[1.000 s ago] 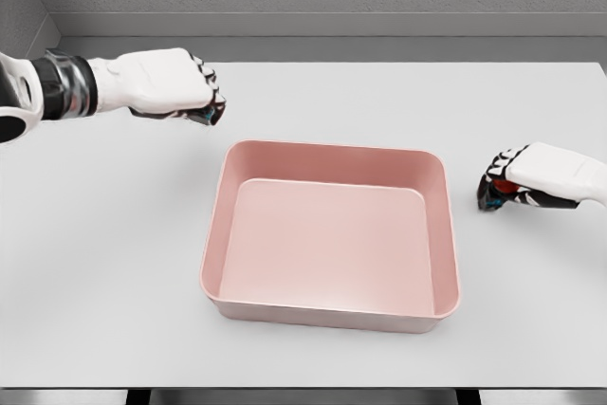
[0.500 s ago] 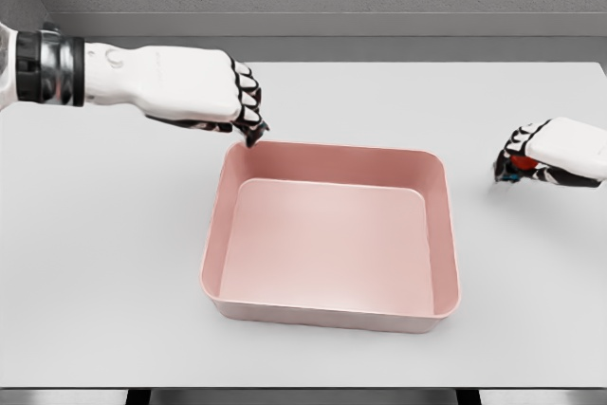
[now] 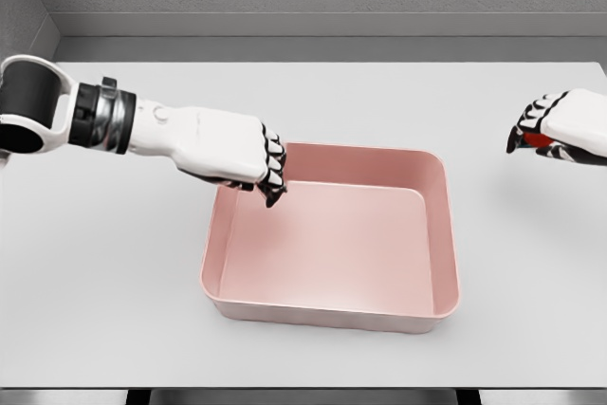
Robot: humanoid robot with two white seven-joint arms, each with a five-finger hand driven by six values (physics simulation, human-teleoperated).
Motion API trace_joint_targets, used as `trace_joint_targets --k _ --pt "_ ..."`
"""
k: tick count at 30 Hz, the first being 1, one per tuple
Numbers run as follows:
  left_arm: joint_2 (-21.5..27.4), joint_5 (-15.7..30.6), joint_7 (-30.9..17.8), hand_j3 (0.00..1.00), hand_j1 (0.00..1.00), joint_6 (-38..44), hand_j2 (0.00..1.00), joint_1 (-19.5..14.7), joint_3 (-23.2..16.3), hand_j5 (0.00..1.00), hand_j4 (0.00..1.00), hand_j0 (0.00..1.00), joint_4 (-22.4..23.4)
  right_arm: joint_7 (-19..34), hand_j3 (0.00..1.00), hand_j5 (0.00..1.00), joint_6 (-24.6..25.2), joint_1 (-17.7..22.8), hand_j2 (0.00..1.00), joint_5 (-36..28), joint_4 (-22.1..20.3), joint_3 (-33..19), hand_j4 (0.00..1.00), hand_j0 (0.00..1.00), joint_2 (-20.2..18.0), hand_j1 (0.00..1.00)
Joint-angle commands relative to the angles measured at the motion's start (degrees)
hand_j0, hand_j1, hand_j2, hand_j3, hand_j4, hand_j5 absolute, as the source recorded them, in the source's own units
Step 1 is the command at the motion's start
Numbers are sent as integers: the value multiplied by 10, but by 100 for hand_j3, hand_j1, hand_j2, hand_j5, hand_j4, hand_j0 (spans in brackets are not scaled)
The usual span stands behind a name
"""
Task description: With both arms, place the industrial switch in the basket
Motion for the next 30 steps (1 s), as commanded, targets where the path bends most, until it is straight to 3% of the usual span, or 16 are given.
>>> trace_joint_targets --k 1,5,10,12,19,21,23,24,26,30 --pt "-1 3 0 51 51 2 51 0 -8 51 51 51 0 -1 49 49 1 0 49 -5 -13 -10 49 49 -5 49" --pt "-4 3 0 58 58 2 58 2 -23 58 58 58 0 0 49 49 1 0 49 -16 -24 -11 49 49 -5 49" --pt "-12 3 0 88 88 2 88 4 -23 88 88 88 -1 0 49 49 1 0 49 -19 -47 -10 49 49 -5 49" --pt "-12 3 0 95 95 2 95 4 -23 95 95 95 -1 0 49 49 1 -1 49 -21 -58 -10 49 49 -5 49" --pt "-17 16 5 100 100 2 100 -3 -17 100 100 100 -1 0 49 49 1 -2 49 -33 -77 -11 49 49 -5 49" --pt "-10 55 5 100 100 2 100 -7 16 100 100 100 -1 0 49 49 1 -1 49 -33 -84 -11 49 49 -5 49" --pt "32 151 7 100 100 2 100 -6 34 100 100 100 3 0 49 49 1 -1 49 -33 -85 -11 49 49 -4 49" --pt "62 209 18 100 100 2 100 3 30 100 100 100 4 0 49 49 1 -1 49 -33 -86 -11 49 49 -3 49" --pt "123 311 28 100 100 2 100 57 30 100 100 100 5 0 49 49 1 0 49 -34 -89 -11 49 49 -3 49" --pt "212 344 28 100 100 2 100 112 35 100 100 100 11 0 49 49 1 0 49 -39 -92 -10 49 49 4 49"
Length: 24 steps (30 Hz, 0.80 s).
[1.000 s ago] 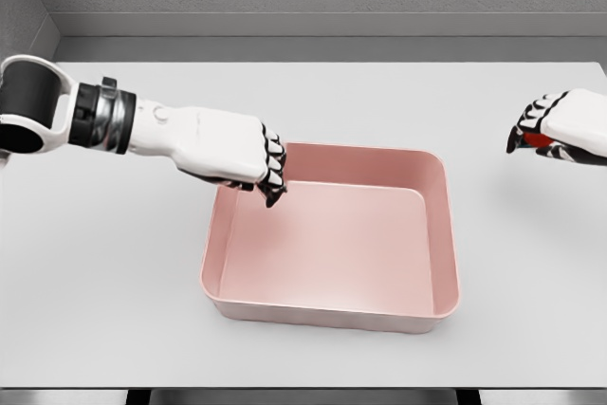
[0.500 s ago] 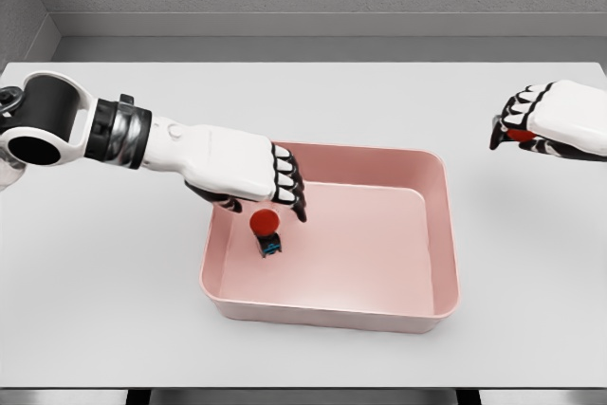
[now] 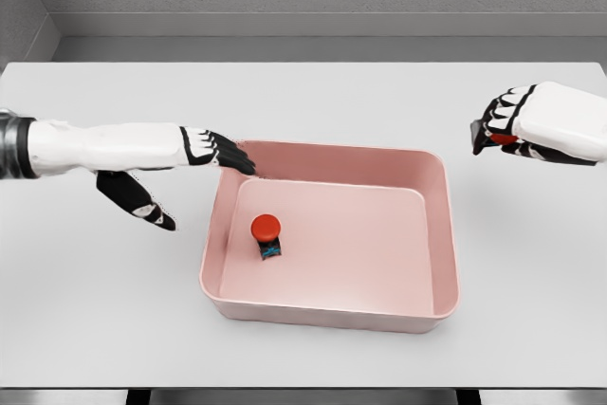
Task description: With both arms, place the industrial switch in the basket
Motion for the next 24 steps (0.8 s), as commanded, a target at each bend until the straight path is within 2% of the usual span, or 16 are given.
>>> trace_joint_targets --k 1,2,4,6,8,15,20,22,24 --pt "68 42 3 100 100 2 100 1 4 100 100 100 4 0 49 49 1 -1 49 -6 -2 1 49 49 8 49" --pt "68 38 3 100 100 2 100 10 1 100 100 100 17 0 49 49 1 -3 49 -6 -2 2 49 49 17 49" --pt "67 39 3 100 100 2 100 52 2 100 100 100 58 0 49 49 1 -5 49 -6 -2 2 49 49 26 49" --pt "68 36 3 100 100 2 100 74 -2 100 100 100 76 0 49 49 1 -7 49 -6 -3 3 49 49 34 49" --pt "61 9 2 100 100 2 100 99 -3 100 100 100 112 0 49 49 1 -8 49 -6 -5 4 49 49 37 49" --pt "44 3 -2 100 100 2 100 99 -3 100 100 100 108 0 49 49 1 -11 49 -6 -5 6 49 49 47 49" --pt "42 3 -2 100 100 2 100 99 -3 100 100 100 108 1 49 49 1 -15 49 -6 -5 12 49 49 70 49" --pt "42 3 -2 100 100 2 100 99 -3 100 100 100 108 1 49 49 1 -32 49 -6 -5 40 49 49 75 49" --pt "39 3 -4 100 100 2 100 99 -4 100 100 100 107 1 49 49 1 -36 49 -6 -5 45 49 49 79 49"
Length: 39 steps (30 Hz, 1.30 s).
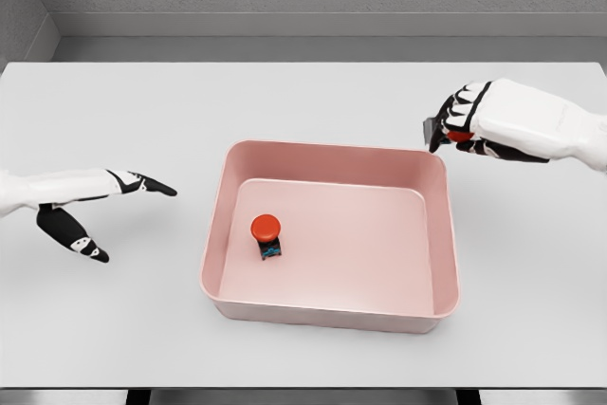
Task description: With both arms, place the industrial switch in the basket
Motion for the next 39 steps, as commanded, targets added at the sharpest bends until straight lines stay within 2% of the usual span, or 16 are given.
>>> trace_joint_targets --k 1,3,16,18,20,22,35,37,38,39 --pt "-2 5 -1 100 100 1 100 0 0 100 100 100 0 0 49 49 1 0 49 -4 0 11 49 49 8 49" --pt "-2 4 -2 100 100 1 100 0 0 100 100 100 0 0 49 49 1 -14 49 -4 0 35 49 49 14 49" --pt "-2 5 -2 100 100 1 100 0 -2 100 100 100 0 1 50 50 1 -61 50 -4 -1 99 50 50 31 50" --pt "-2 4 -2 100 100 1 100 0 -2 100 100 100 0 1 70 70 1 -64 70 -4 -1 118 70 70 31 70" --pt "-2 4 -2 100 100 1 100 0 -3 100 100 100 0 -1 84 84 1 -67 84 -4 -1 118 84 84 31 84" --pt "-2 4 -2 100 100 1 100 0 -3 100 100 100 0 -1 90 90 1 -68 90 -4 -1 118 90 90 33 90" --pt "-2 4 -2 100 100 1 100 1 -3 100 100 100 0 -2 91 91 1 -84 91 -26 -1 117 91 91 35 91" --pt "-2 4 -2 100 100 1 100 1 -3 100 100 100 -1 -1 96 96 1 -84 96 -28 0 116 96 96 32 96" --pt "-4 4 -2 100 100 1 100 1 -3 100 100 100 0 -1 100 100 1 -82 100 -28 16 108 100 100 27 100" --pt "-5 2 -2 100 100 1 100 1 -3 100 100 100 1 -1 100 100 1 -75 100 -29 76 74 100 100 27 100"
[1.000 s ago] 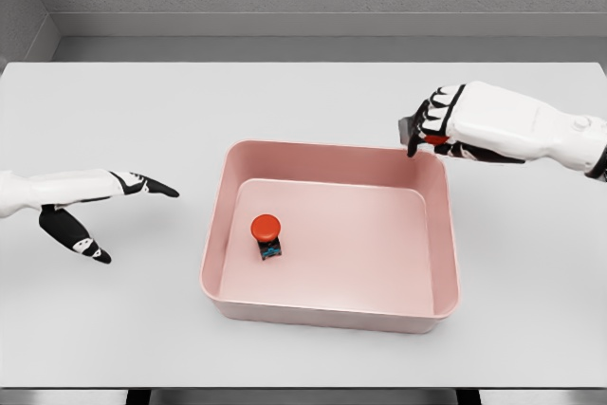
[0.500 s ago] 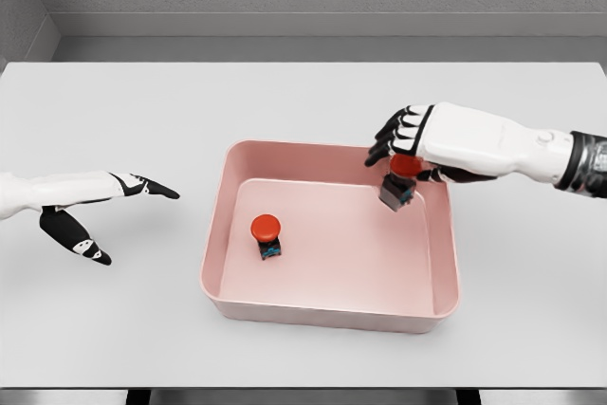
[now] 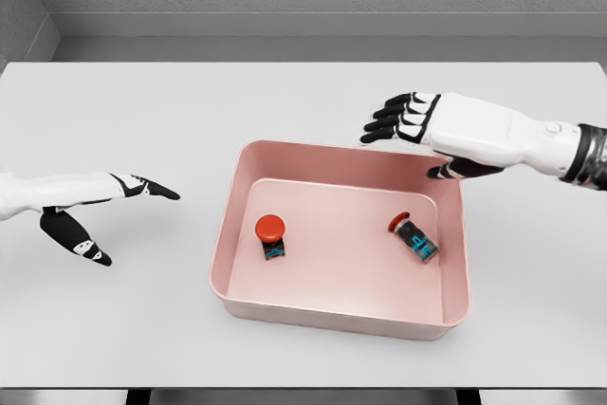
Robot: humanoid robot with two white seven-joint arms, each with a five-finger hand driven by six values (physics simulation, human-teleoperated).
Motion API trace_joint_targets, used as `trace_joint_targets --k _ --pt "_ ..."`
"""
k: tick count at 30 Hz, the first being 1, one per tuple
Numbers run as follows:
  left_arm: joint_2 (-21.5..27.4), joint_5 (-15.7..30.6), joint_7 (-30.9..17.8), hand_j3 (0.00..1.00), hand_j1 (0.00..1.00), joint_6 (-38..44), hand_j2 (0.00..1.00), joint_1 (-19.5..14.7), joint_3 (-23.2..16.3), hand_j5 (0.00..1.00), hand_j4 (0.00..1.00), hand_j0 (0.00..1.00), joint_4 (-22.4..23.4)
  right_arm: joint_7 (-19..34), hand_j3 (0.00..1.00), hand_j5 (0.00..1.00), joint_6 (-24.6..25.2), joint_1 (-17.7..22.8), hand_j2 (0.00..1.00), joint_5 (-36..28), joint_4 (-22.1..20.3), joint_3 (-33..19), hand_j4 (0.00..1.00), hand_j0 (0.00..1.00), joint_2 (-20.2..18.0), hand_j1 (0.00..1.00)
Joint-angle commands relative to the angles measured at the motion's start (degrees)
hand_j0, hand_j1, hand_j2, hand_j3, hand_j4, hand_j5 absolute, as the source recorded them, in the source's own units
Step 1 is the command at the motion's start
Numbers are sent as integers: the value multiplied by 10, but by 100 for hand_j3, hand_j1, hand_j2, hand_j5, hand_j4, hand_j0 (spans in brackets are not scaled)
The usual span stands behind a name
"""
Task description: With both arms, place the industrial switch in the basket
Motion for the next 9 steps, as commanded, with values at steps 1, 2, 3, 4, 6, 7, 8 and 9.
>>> trace_joint_targets --k 1,2,3,4,6,7,8,9 --pt "-2 2 0 100 100 1 100 0 1 100 100 100 0 0 100 100 1 1 100 -8 105 -53 100 100 -3 100" --pt "-3 2 0 100 100 1 100 0 1 100 100 100 0 0 100 100 1 11 100 -8 148 -92 100 100 -4 100" --pt "-5 1 0 100 100 1 100 0 1 100 100 100 0 1 100 100 1 32 100 -8 176 -132 100 100 -4 100" --pt "-5 0 0 100 100 1 100 0 1 100 100 100 0 1 100 100 1 52 100 -8 178 -145 100 100 -6 100" --pt "-5 0 0 100 100 1 100 0 1 100 100 100 0 2 100 100 1 72 100 -7 178 -146 100 100 -16 100" --pt "-5 0 0 100 100 1 100 0 1 100 100 100 0 2 100 100 1 83 100 -7 177 -146 100 100 -18 100" --pt "-5 0 0 100 100 1 100 0 1 100 100 100 0 2 100 100 1 84 100 -7 173 -145 100 100 -18 100" --pt "-5 0 0 100 100 1 100 0 1 100 100 100 0 2 100 100 1 84 100 -7 170 -145 100 100 -18 100"
